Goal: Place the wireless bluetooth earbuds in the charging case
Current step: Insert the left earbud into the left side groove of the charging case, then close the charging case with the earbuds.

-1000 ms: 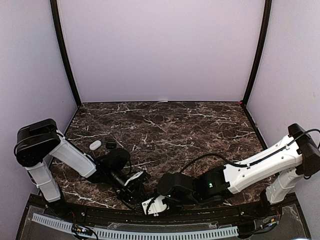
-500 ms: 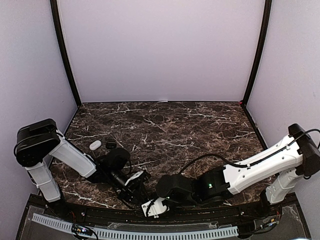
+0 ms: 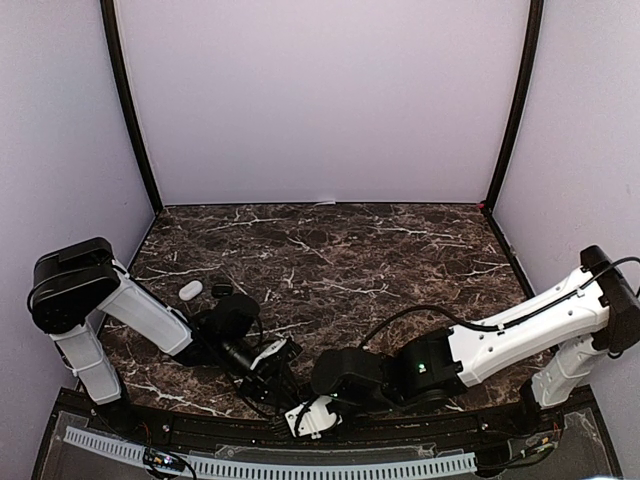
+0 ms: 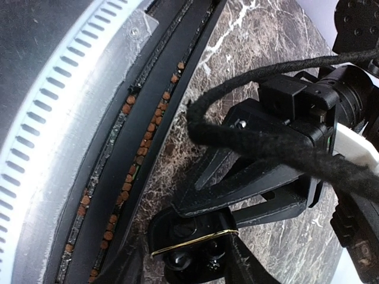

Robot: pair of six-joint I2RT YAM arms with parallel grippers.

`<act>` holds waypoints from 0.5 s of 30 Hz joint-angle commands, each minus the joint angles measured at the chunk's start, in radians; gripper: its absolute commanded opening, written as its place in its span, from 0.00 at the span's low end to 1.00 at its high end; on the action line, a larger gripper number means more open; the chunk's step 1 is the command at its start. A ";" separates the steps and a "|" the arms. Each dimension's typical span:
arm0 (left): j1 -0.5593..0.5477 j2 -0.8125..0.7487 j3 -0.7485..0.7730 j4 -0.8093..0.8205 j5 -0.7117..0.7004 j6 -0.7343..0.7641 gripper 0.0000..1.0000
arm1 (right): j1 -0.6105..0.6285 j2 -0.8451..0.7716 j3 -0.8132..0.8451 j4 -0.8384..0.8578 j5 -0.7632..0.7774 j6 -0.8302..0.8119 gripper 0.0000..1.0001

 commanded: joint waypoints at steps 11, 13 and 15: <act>0.001 -0.080 -0.041 0.108 -0.054 0.008 0.06 | -0.124 -0.192 -0.080 0.126 -0.179 0.219 0.44; 0.001 -0.098 -0.065 0.154 -0.094 0.007 0.06 | -0.160 -0.230 -0.132 0.201 -0.190 0.296 0.42; 0.002 -0.114 -0.081 0.191 -0.122 0.007 0.06 | -0.205 -0.270 -0.196 0.289 -0.169 0.396 0.44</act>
